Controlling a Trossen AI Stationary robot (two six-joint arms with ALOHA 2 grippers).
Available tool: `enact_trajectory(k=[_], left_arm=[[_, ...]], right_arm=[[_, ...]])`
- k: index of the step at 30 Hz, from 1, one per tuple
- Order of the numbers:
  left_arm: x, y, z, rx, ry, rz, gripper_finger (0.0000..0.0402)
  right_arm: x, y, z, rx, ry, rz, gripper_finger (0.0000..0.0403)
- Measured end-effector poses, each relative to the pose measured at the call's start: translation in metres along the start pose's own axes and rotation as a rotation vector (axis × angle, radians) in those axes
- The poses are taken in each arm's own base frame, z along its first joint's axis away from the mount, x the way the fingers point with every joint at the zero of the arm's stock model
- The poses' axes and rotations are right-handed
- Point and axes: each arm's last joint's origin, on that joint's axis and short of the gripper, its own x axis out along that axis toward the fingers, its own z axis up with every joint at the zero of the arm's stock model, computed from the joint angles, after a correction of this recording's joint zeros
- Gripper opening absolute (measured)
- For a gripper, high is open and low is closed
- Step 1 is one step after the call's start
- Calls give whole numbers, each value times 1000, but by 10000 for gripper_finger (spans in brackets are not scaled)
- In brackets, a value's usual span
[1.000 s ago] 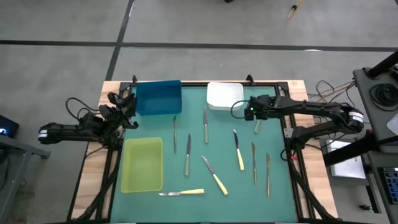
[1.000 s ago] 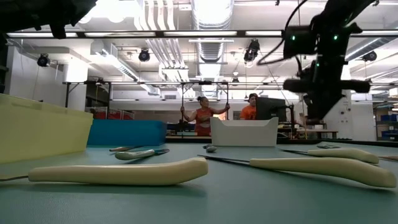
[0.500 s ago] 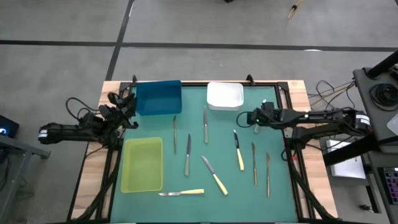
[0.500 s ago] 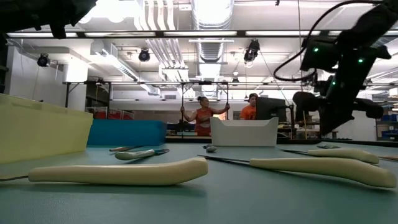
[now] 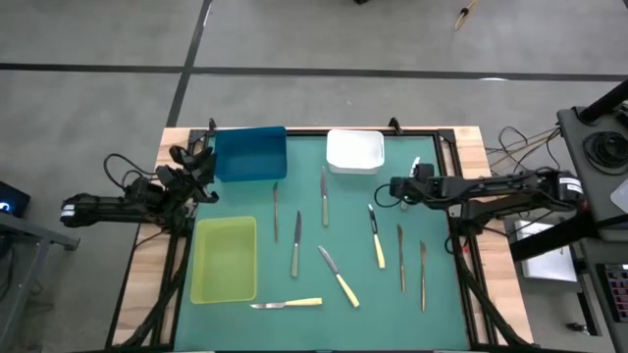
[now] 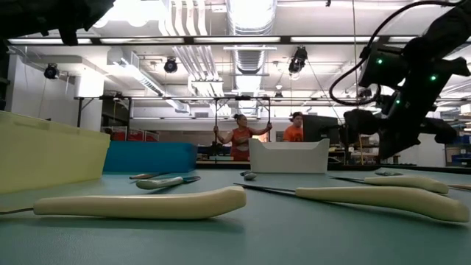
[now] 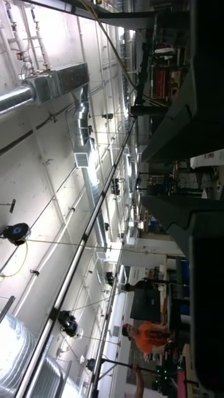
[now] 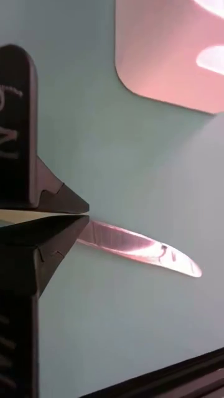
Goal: Sort silverware by color (type)
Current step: Put the top right green knife into the green bin
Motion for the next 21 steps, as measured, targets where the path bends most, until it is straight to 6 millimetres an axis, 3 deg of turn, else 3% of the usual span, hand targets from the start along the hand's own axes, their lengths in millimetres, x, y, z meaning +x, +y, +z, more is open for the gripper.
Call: enact_trajectory(k=[6,16,21], left_arm=[[0,0,0,4,2,-1,77],[0,0,0,4,1,0,78],[0,0,0,3,0,0,78]], right_arm=[[6,1,-6,18,68,-24,40],[13,1,-13,23,106,-71,204],[18,2,-15,6,104,-92,235]])
